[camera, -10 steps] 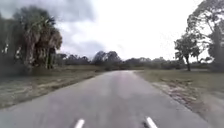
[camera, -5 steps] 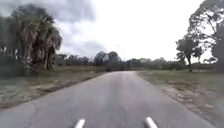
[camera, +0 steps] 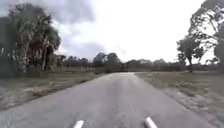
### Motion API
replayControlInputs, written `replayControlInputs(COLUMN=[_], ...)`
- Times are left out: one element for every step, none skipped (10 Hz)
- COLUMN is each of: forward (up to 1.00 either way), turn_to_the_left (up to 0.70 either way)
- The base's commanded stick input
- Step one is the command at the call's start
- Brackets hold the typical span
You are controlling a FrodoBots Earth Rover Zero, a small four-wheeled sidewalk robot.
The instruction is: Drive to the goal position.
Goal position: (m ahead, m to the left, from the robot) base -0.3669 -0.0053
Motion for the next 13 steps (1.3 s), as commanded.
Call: replayControlInputs(forward=[0.85,0.85,0.85,0.85,0.85,0.85,0.85,0.85,0.85,0.85,0.85,0.85,0.85], turn_to_the_left=[0.00,0.00,0.00,0.00,0.00,0.00,0.00,-0.03,-0.19,-0.34,-0.34,-0.34,-0.21])
